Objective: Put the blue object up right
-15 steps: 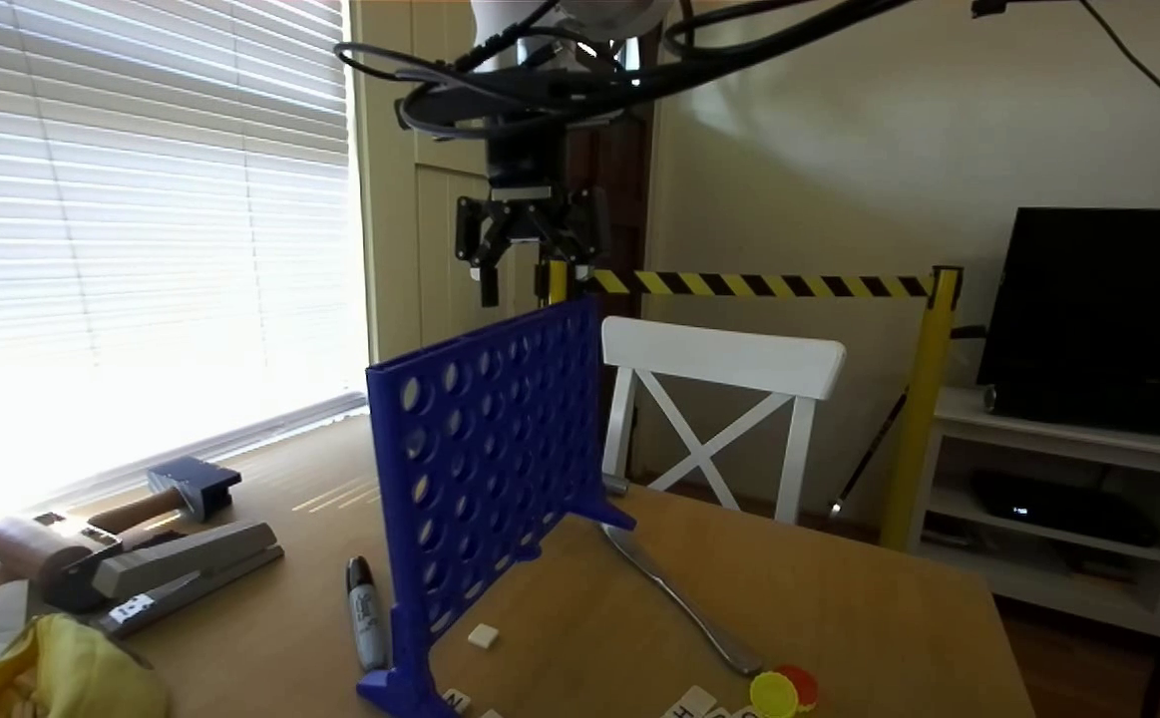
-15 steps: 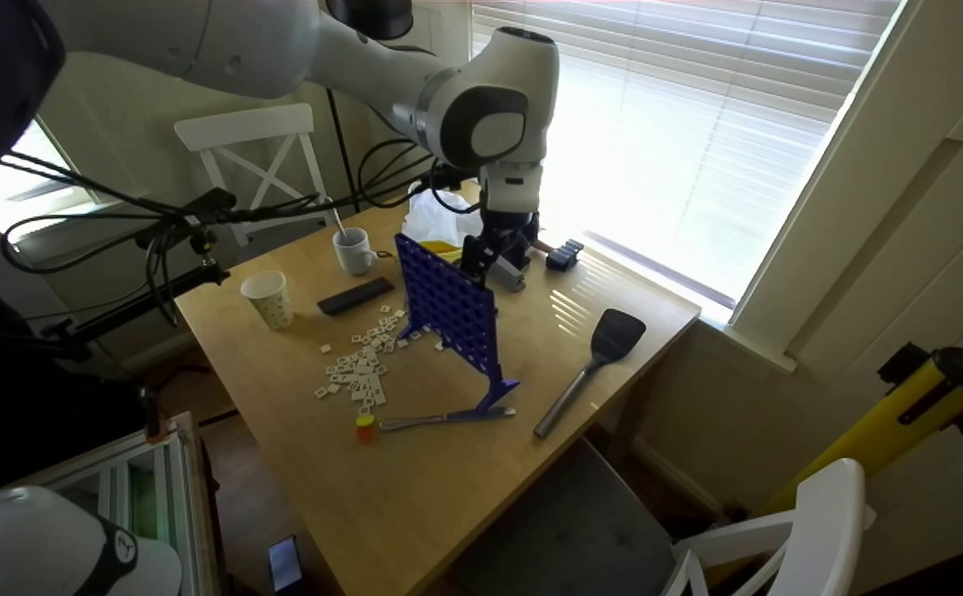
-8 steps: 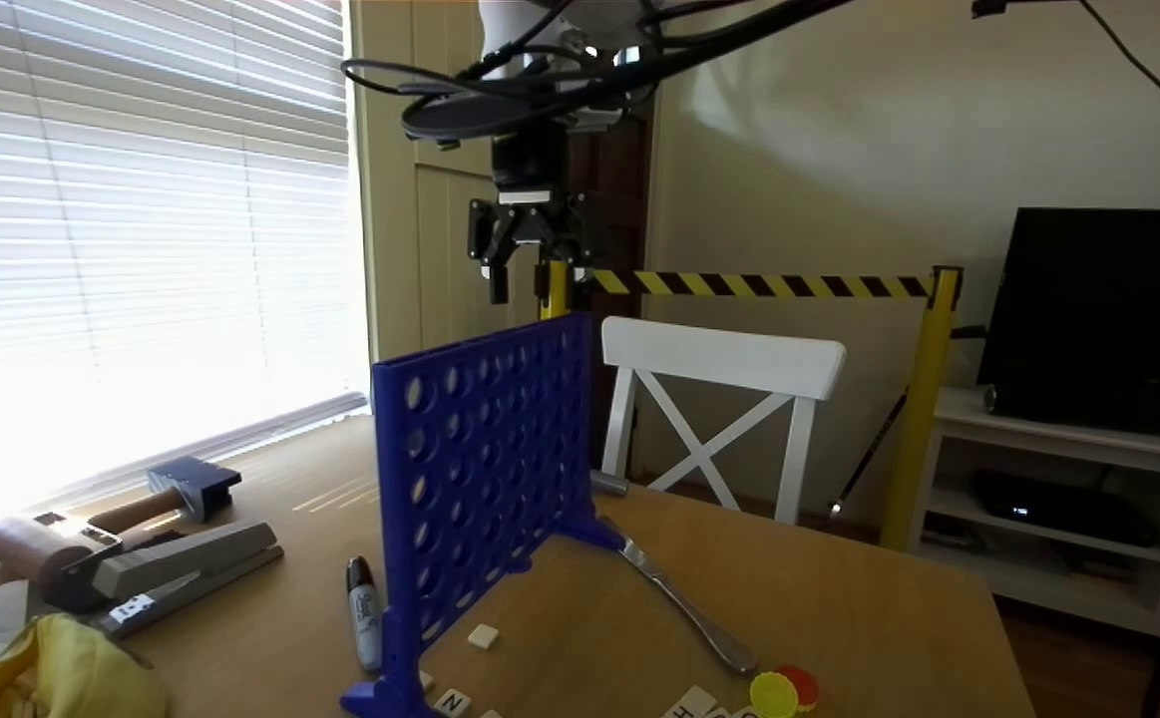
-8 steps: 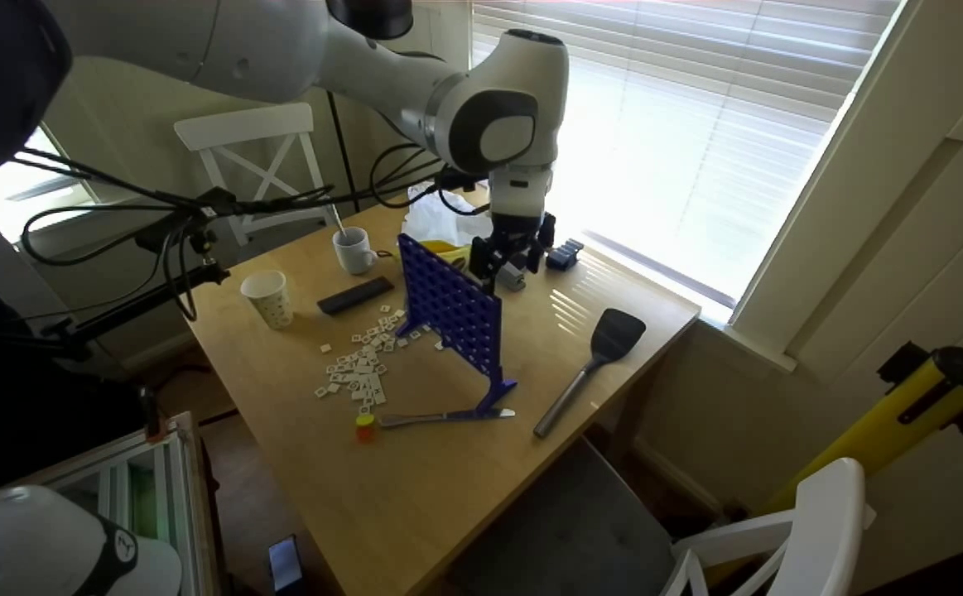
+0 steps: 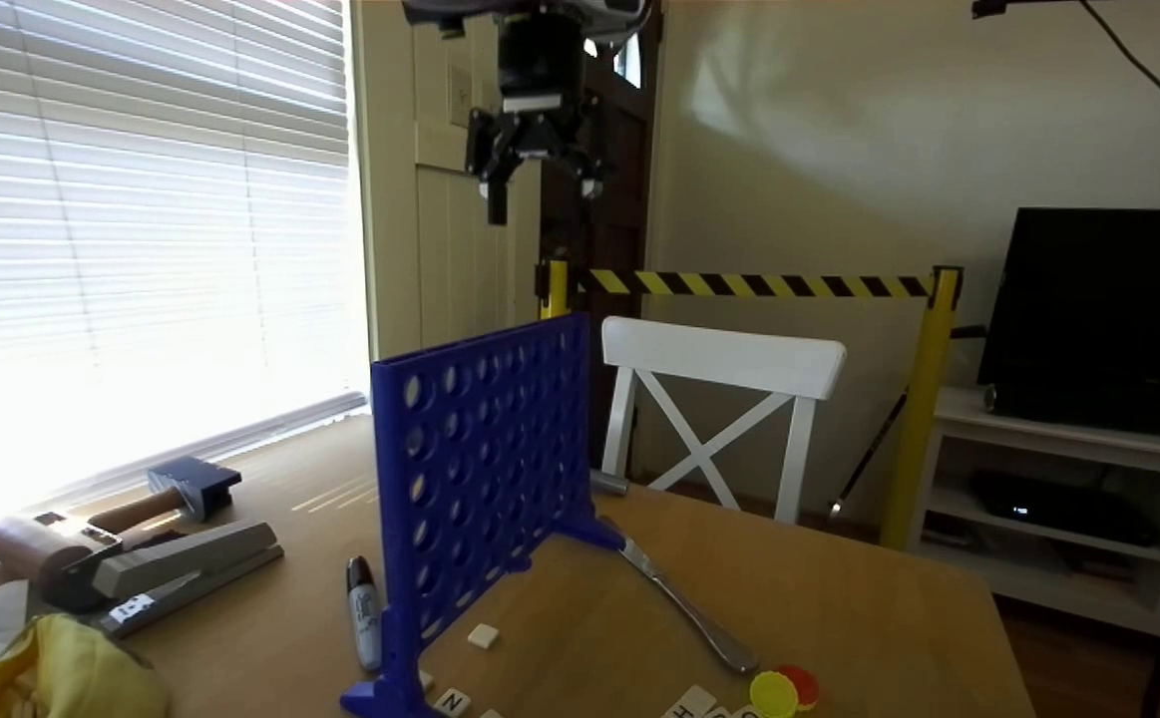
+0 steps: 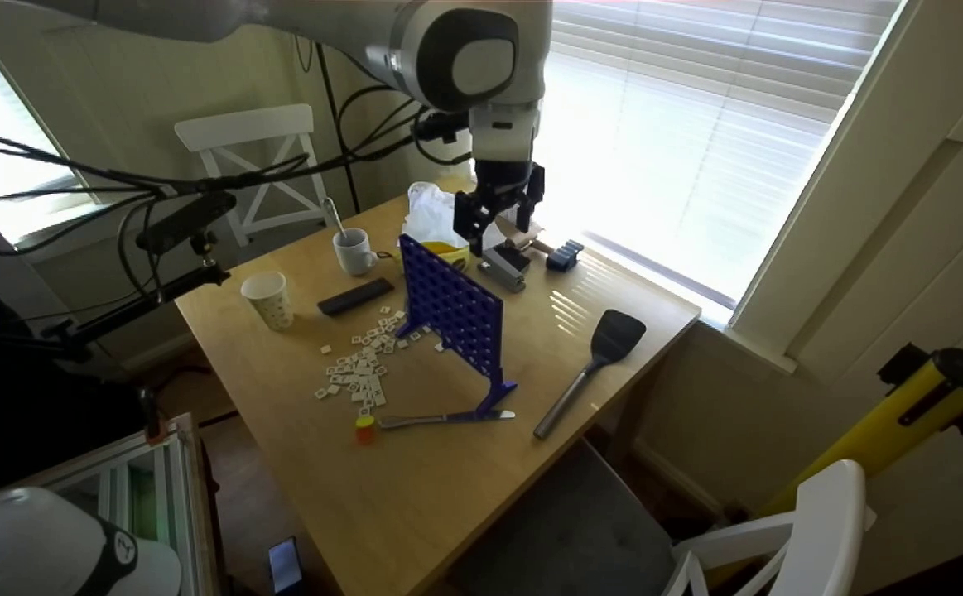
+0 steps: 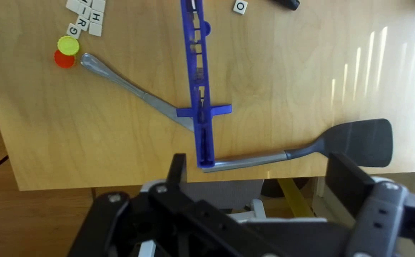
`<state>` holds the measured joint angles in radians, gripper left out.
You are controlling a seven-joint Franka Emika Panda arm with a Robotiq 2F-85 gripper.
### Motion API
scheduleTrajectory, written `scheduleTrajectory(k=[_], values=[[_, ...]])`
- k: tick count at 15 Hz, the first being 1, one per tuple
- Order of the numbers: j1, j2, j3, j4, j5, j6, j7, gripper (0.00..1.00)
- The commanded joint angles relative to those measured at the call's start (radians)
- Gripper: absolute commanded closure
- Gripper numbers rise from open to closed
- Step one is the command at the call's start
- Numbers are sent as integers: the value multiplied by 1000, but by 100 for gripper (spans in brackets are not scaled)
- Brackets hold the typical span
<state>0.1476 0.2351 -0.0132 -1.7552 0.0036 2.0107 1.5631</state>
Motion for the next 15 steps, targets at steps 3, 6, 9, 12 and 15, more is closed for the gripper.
scheduleTrajectory(k=[3, 6, 9, 12, 15], values=[[-63, -255, 14, -201, 67, -13, -296, 0], [-99, -305, -5, -312, 64, 6, -523, 0], [-138, -297, -23, -400, 73, 50, -752, 0], [-164, -230, -38, -434, 105, 143, -982, 26], [-177, -154, -39, -429, 164, 188, -1201, 48]])
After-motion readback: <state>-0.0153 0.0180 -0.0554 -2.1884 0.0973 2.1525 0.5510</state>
